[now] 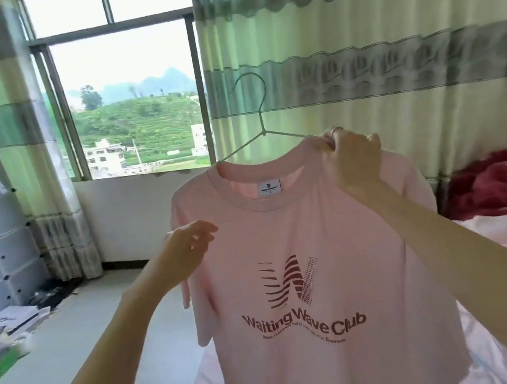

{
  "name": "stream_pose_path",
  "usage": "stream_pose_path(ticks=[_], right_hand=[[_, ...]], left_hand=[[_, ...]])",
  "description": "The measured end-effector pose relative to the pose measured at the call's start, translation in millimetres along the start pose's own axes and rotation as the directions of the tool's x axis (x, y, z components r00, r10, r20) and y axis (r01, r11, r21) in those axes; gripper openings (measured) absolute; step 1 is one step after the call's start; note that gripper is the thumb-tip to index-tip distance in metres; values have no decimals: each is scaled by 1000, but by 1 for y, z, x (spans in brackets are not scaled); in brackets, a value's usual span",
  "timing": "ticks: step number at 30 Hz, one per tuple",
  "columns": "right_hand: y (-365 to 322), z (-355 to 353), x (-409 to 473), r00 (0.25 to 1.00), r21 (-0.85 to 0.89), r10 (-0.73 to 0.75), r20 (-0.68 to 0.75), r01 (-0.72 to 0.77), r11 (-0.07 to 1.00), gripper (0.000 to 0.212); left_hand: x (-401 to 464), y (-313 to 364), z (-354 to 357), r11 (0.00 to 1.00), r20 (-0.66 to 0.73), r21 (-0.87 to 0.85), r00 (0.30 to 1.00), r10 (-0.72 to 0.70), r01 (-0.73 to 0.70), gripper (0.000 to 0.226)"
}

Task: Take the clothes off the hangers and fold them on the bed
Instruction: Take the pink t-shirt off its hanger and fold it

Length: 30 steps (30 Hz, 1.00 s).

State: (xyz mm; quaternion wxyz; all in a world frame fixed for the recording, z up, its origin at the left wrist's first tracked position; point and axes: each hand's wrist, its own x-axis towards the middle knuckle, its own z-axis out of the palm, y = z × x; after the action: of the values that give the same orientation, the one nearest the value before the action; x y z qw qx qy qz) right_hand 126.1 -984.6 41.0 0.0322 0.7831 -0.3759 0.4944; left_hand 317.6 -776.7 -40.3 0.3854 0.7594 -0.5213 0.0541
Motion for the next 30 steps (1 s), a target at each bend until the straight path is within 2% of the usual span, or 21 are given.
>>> stream_pose_path(ticks=[5,8,15,18,21,24,27,30], right_hand=[[94,2,12,999,2,32,29,-32,999,37],[140,6,11,997,-4,51,53,-51,999,38],[212,19,7,974,123,87,209,-115,986,33],[231,24,9,971,248,95,221,-150,957,28],[246,33,16,956,321,152,252,-231,919,24],[260,39,27,941,386,164,297,-275,881,22],[271,41,37,921,345,116,372,-254,904,27],[281,53,45,930,318,76,359,-199,927,26]], left_hand=[[48,44,86,996,-26,-70,998,53,-55,26],[70,69,131,995,-105,-84,993,52,-61,28],[105,97,195,995,-298,28,949,103,-100,29],[125,101,212,992,-264,99,960,98,-74,43],[143,103,225,990,-205,124,975,90,-65,34],[160,103,235,997,-211,62,975,66,-54,26],[180,98,244,997,-193,49,978,74,-65,25],[191,94,252,998,-153,7,986,59,-58,25]])
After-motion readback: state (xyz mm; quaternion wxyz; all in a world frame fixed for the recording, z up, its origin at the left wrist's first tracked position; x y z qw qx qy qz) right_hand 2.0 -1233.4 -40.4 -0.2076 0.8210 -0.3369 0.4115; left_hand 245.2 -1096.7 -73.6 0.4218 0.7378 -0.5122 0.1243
